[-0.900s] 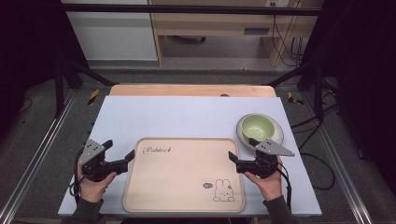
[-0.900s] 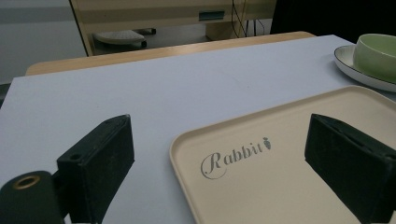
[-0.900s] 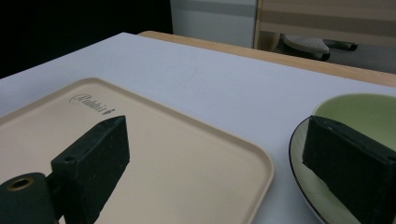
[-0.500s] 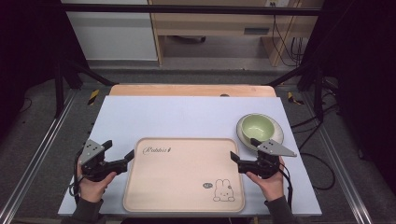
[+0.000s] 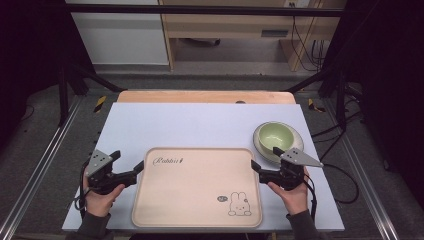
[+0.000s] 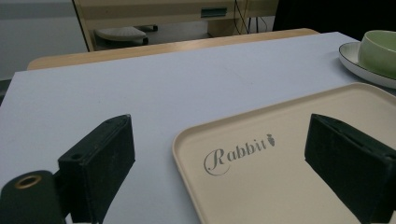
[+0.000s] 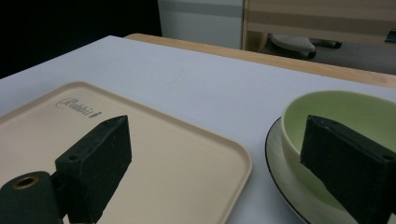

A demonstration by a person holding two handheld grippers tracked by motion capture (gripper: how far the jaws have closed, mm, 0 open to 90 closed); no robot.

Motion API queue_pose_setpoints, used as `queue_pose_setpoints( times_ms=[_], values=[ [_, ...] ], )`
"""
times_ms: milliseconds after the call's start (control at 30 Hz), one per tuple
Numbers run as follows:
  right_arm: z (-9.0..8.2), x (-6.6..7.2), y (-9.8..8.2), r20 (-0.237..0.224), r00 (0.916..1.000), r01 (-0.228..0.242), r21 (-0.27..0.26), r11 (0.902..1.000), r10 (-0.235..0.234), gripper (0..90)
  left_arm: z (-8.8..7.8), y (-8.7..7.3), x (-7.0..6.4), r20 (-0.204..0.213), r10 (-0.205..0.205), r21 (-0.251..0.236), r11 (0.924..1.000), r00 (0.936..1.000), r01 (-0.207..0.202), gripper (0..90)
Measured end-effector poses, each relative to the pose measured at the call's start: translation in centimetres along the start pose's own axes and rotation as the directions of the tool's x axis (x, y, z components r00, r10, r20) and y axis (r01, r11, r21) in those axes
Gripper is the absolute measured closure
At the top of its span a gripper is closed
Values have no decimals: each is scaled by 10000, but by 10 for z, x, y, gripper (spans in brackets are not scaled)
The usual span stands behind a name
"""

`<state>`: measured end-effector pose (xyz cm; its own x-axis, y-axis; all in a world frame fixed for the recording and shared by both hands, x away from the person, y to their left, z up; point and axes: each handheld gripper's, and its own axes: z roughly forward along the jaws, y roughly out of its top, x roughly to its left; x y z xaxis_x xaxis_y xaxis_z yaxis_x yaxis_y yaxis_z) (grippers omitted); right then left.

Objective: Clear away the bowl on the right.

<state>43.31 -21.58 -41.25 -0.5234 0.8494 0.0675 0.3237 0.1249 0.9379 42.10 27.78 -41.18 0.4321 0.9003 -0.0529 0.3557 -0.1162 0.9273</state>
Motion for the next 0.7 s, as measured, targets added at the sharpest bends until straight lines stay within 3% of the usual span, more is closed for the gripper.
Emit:
queue_pose_setpoints(
  times_ms=[700],
  values=[
    [-9, -14, 10, 853, 9958, -336, 84, 9994, 327, 127, 2, -2, 1, -11, 4, 106, 9999, 10000, -4, 87]
  ],
)
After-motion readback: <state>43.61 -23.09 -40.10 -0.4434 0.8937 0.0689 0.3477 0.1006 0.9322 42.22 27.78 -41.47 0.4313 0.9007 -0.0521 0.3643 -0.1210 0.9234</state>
